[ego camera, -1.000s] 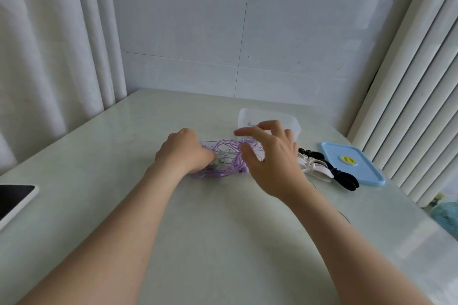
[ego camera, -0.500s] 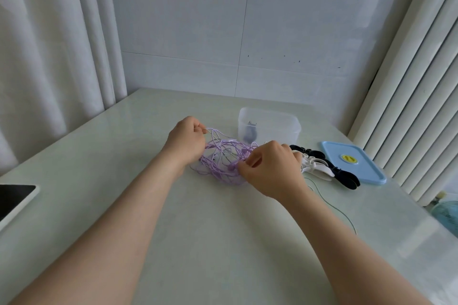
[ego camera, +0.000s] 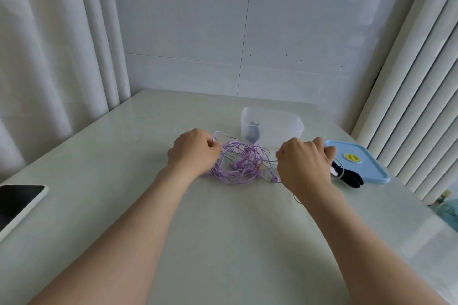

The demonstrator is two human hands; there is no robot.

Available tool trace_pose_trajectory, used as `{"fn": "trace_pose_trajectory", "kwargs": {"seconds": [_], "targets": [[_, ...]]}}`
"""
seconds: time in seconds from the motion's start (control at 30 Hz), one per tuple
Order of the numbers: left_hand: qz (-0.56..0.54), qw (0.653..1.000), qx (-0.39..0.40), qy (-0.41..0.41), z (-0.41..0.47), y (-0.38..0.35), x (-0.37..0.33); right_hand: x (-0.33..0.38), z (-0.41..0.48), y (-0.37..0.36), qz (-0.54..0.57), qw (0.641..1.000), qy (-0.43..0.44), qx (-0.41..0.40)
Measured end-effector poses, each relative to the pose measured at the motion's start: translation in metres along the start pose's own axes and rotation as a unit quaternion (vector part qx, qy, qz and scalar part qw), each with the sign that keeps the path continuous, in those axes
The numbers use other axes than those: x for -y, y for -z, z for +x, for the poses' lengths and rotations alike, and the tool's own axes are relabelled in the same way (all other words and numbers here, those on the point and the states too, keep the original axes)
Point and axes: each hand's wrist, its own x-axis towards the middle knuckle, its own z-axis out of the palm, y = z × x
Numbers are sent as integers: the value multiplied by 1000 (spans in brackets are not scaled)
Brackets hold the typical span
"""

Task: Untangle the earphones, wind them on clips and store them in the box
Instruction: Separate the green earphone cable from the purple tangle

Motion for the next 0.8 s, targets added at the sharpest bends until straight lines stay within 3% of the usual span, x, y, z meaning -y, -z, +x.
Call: {"fn": "trace_pose_trajectory", "kwargs": {"seconds": [0.27,0.4,0.53,0.6,0.63,0.73,0.8], "targets": [[36,998,-40,13,3,-4,4,-4,6,-8,-6,999,50,15],[31,997,-61,47,1,4,1,-2,8,-4,153,987,-6,-54],[88,991,-57,78,-4,13,1,7,8,4,303,942,-71,-126],[105,990,-53,82,-5,13,0,8,9,10,414,896,-101,-123],[114,989,-51,83,-5,13,0,7,10,12,493,855,-115,-113],[147,984,-55,79,-7,13,-2,8,12,17,714,676,-173,-57],[160,982,-66,75,-7,14,-4,10,13,19,779,593,-199,-46]]}}
